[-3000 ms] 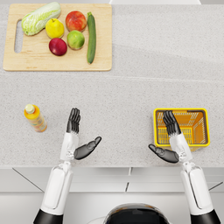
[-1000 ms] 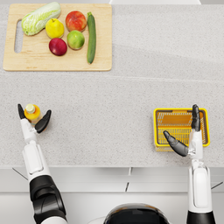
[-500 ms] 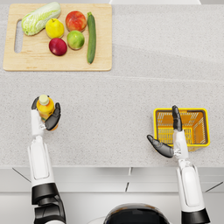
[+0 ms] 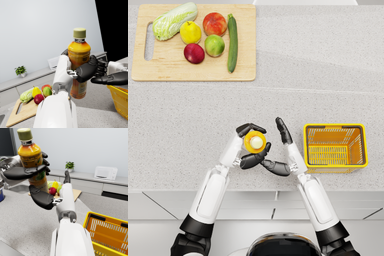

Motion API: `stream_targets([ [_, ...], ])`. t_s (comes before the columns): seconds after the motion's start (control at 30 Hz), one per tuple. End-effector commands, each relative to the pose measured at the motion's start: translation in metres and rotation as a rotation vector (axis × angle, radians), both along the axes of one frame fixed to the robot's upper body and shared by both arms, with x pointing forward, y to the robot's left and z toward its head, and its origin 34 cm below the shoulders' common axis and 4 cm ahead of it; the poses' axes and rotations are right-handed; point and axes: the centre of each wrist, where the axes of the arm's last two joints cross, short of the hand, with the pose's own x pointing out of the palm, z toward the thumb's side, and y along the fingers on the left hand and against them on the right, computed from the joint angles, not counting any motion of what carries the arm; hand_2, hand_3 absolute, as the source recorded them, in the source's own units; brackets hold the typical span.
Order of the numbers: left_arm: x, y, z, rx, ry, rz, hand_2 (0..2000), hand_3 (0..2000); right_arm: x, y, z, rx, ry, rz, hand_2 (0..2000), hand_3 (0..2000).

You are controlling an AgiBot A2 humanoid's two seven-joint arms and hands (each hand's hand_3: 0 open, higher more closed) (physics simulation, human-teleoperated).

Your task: Pick up the lemon tea and place it into the yellow basket

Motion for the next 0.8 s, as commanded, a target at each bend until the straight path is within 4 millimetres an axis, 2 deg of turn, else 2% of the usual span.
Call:
stream_targets([
  [0.03,-0.013,-0.029,0.014,0.0,-0.058,-0.105,2000,2000,0.003,0.012,0.007,0.004,-0.015,0.03,0,0],
  [0.13,-0.021,-0.041,0.009,0.011,-0.053,-0.158,2000,2000,0.004,0.013,0.013,0.02,-0.03,0.028,0,0],
  [0.2,-0.021,-0.04,0.002,0.016,-0.028,-0.152,2000,2000,0.004,0.01,0.017,0.031,-0.042,0.025,0,0],
  [0.23,-0.019,-0.038,0.0,0.015,-0.019,-0.139,2000,2000,0.002,0.008,0.017,0.026,-0.045,0.042,1361,327],
  [0.27,-0.018,-0.035,-0.002,0.02,-0.013,-0.129,2000,2000,0.002,0.006,0.02,0.007,-0.061,0.112,2000,653],
  [0.4,-0.013,-0.03,-0.007,0.024,0.004,-0.124,2000,2000,0.004,0.004,0.018,-0.027,-0.06,0.196,2000,1960],
  [0.43,-0.012,-0.028,-0.009,0.029,0.012,-0.127,639,1673,0.003,0.004,0.018,-0.03,-0.062,0.205,2000,2000],
  [0.47,-0.01,-0.024,-0.01,0.011,0.015,-0.092,0,1347,0.004,0.003,0.018,-0.027,-0.062,0.205,2000,2000],
  [0.53,-0.013,-0.011,-0.011,-0.019,0.014,-0.024,0,693,0.005,-0.003,0.024,0.006,-0.083,0.151,2000,2000],
  [0.6,-0.032,0.005,-0.013,-0.026,-0.003,0.017,0,40,0.012,-0.023,0.042,0.07,-0.132,0.049,2000,2000],
  [0.63,-0.044,0.016,-0.012,-0.014,-0.021,0.038,0,0,0.016,-0.039,0.053,0.104,-0.166,-0.009,2000,2000],
  [0.7,-0.054,0.047,-0.003,-0.043,-0.06,0.151,0,0,0.02,-0.076,0.064,0.154,-0.206,-0.134,2000,2000],
  [0.8,-0.05,0.091,0.004,-0.115,-0.086,0.345,0,0,0.019,-0.127,0.067,0.21,-0.226,-0.309,2000,2000],
])
